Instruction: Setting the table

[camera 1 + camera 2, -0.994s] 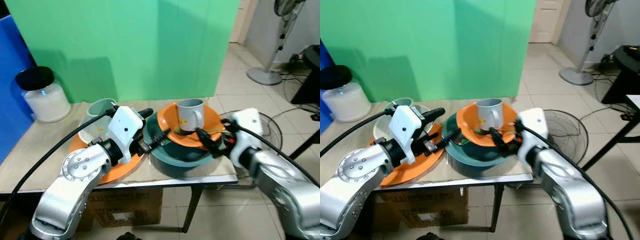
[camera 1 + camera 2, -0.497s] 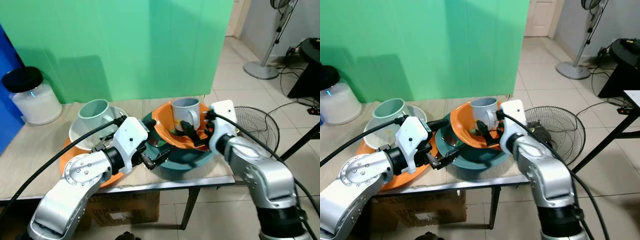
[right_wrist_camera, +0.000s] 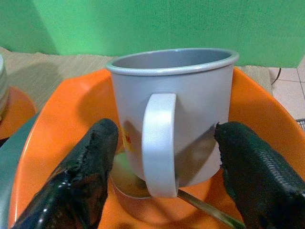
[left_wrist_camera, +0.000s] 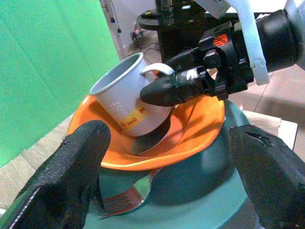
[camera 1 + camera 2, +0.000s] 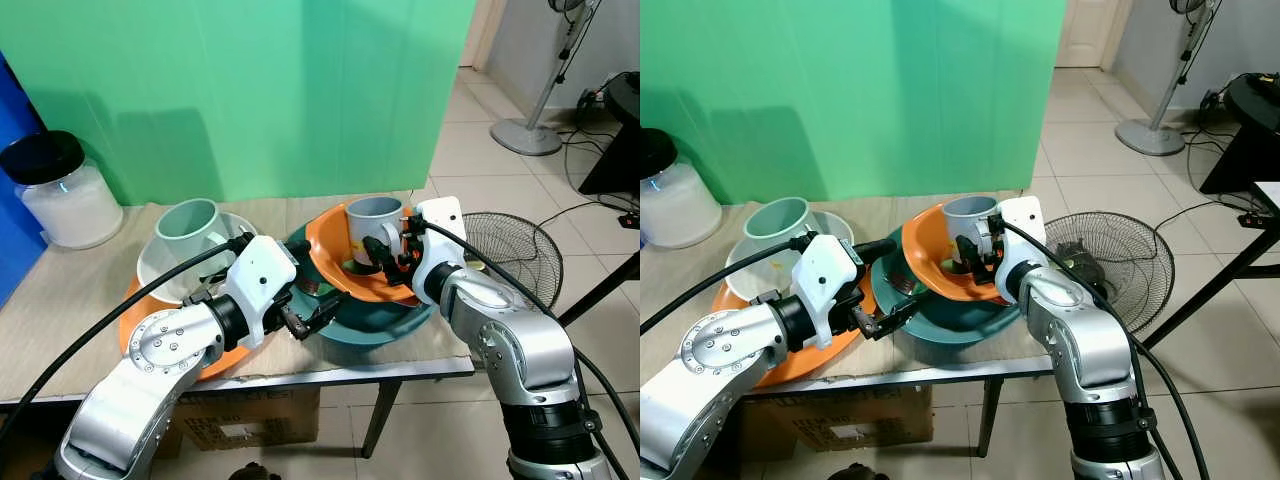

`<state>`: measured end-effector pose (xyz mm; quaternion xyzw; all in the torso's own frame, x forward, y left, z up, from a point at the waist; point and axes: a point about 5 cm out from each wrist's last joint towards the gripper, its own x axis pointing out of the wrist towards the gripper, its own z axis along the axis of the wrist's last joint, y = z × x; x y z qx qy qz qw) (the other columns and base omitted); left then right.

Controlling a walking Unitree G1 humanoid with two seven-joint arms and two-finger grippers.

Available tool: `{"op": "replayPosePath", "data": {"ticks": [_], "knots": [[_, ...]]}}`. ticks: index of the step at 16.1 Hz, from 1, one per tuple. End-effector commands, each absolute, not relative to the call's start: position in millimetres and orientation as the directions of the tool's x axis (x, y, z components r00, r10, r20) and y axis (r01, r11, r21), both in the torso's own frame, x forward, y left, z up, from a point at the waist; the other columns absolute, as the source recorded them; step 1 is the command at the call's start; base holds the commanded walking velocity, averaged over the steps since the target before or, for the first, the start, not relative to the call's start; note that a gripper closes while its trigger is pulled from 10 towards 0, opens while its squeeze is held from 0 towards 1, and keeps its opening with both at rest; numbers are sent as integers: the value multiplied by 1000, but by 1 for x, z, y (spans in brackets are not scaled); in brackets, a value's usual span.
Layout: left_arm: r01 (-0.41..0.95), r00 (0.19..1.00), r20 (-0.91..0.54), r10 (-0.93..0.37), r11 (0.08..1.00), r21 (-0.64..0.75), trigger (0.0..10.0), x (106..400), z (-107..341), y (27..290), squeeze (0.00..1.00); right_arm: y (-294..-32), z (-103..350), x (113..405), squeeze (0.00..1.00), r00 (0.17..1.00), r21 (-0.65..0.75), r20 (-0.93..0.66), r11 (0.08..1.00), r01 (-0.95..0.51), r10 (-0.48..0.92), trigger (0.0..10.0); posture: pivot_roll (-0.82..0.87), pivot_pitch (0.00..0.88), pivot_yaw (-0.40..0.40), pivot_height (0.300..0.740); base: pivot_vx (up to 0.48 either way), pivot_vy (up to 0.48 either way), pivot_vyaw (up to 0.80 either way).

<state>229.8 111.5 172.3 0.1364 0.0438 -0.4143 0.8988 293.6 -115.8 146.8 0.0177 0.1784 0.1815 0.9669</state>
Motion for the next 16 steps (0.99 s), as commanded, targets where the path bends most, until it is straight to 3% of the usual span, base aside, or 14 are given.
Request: {"op": "replayPosePath", "data": {"ticks": [1, 16], "knots": [[752, 659, -196, -726, 627, 206, 10000, 230, 171, 113, 984, -115, 152, 296, 0, 877, 91, -323, 934, -347, 357, 0, 28, 18, 15, 740, 0, 0, 0], [740, 672, -178, -719, 640, 209, 10000, 231, 172, 112, 984, -117, 159, 295, 0, 886, 77, -300, 935, -346, 353, 0, 22, 10, 18, 740, 0, 0, 0]]}}
